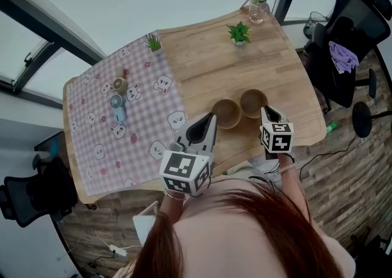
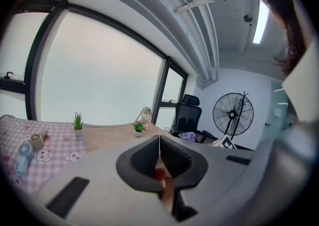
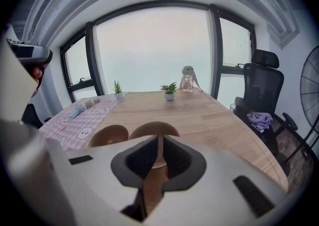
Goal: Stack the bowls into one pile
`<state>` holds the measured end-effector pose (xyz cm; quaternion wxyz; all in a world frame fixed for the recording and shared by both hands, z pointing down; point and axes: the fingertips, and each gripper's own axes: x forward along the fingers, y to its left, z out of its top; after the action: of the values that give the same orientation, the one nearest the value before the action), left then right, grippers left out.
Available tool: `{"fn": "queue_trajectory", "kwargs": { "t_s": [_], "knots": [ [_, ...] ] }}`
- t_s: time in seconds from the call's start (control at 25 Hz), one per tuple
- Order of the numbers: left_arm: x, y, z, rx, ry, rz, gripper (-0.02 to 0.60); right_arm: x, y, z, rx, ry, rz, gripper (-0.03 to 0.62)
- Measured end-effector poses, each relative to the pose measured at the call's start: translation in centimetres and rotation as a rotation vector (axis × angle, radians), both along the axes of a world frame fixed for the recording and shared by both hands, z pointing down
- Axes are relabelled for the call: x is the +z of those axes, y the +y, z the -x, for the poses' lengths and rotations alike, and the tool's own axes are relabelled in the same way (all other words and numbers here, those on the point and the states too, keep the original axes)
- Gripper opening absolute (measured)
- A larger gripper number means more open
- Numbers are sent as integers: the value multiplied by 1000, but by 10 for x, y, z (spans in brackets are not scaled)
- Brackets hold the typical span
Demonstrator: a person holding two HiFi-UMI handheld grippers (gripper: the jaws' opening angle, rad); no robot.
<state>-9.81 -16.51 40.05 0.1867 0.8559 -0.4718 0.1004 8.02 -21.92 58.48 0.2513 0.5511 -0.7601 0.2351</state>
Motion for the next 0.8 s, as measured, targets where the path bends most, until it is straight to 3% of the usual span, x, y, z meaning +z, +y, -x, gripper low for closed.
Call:
{"fn": "queue_trajectory", "kwargs": {
  "t_s": [0.8],
  "knots": [
    [-7,8,9,-7,31,-23,11,3,26,43,-99,11,27,31]
  ]
}}
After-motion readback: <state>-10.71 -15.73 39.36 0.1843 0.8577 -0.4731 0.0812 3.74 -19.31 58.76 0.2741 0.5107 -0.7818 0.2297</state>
